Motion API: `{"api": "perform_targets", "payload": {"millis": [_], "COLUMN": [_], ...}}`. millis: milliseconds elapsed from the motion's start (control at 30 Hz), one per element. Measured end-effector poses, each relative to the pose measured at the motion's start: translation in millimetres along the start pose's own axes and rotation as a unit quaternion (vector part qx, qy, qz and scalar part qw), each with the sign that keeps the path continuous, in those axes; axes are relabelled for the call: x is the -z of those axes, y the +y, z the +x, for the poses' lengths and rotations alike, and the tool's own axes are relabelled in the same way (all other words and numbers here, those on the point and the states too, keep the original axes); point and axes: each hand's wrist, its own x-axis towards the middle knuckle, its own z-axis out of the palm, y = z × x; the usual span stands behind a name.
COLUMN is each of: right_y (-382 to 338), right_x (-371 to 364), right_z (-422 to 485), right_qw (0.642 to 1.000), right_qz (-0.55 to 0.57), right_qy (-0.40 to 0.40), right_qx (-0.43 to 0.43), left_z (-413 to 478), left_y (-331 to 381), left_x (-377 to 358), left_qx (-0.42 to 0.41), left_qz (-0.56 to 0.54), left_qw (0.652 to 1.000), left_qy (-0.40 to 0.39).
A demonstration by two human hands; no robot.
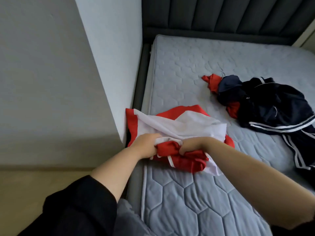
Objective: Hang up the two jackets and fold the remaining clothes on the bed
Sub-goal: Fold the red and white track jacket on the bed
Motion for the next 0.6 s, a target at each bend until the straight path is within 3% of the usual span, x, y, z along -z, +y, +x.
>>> {"api": "perform_targets", "payload": {"millis": [100, 167, 267, 333, 367, 433, 533, 600], "right_y": [-11, -19, -28, -35, -41, -53, -64, -68], "right_x": [8, 17, 23, 16, 11, 1, -6, -11], "right_z": [-27, -40, -48, -50, -52, -57, -66, -72], "right_qw": [1.0, 0.998, 0.973, 0.927, 0.912, 0.926, 0.969, 0.972], "right_qz": [-0.023, -0.048, -0.037, 0.008, 0.03, 0.057, 0.013, 0.005], "right_qy": [0.0, 0.044, 0.22, 0.365, 0.391, 0.336, 0.173, 0.143], "right_qx": [0.008, 0.023, 0.067, 0.091, 0.117, 0.166, 0.177, 0.187], "left_z": [-15, -24, -40, -43, -45, -49, -58, -66], "left_y": [13, 16, 18, 18, 19, 18, 19, 21], "left_x": [20, 32, 47, 54, 57, 63, 74, 81], "left_qx": [0.041, 0.086, 0.125, 0.144, 0.153, 0.165, 0.169, 0.161], "left_qz": [-0.075, -0.202, -0.376, -0.408, -0.413, -0.427, -0.451, -0.47], "left_qw": [0.993, 0.966, 0.901, 0.894, 0.894, 0.888, 0.876, 0.867], "left_qy": [-0.075, -0.137, -0.176, -0.117, -0.087, -0.05, -0.036, -0.033]}}
